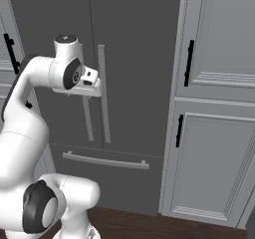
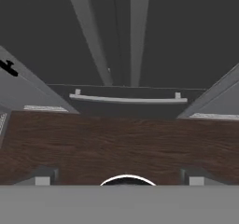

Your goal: Take the strawberry from the fridge and place it on top of the pancake, located on the dining counter.

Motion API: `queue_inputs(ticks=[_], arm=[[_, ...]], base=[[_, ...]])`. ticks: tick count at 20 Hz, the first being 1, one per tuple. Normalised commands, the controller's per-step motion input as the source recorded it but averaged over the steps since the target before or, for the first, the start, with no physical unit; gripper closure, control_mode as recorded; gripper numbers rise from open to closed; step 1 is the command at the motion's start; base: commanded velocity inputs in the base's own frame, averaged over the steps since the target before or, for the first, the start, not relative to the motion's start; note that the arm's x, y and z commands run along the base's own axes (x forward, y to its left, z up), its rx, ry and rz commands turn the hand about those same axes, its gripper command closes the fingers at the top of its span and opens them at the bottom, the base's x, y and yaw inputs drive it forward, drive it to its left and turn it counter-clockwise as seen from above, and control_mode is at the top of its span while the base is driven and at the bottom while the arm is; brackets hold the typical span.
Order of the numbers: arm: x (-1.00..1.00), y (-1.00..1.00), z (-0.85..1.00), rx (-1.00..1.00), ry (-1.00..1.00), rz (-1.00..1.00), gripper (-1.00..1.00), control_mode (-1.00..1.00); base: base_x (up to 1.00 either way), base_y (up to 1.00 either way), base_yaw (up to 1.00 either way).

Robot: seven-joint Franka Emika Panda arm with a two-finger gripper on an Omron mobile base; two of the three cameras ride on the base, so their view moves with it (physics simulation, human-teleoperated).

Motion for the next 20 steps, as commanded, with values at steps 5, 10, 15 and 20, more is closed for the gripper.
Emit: queue_inputs(ticks=[5, 10, 15, 20], arm=[[0.7, 0.04, -0.21, -0.02, -0.14, -0.11, -1.0, -1.0], [0.68, 0.0, -0.04, -0.02, -0.17, -0.03, -1.0, -1.0], [0.46, -0.17, 0.0, 0.0, -0.16, 0.0, -1.0, -1.0], [0.56, -0.18, -0.13, -0.1, -0.14, 0.0, -1.0, -1.0]], base=[[0.0, 0.0, 0.0], [0.0, 0.0, 0.0], [0.0, 0.0, 0.0], [0.0, 0.0, 0.0]])
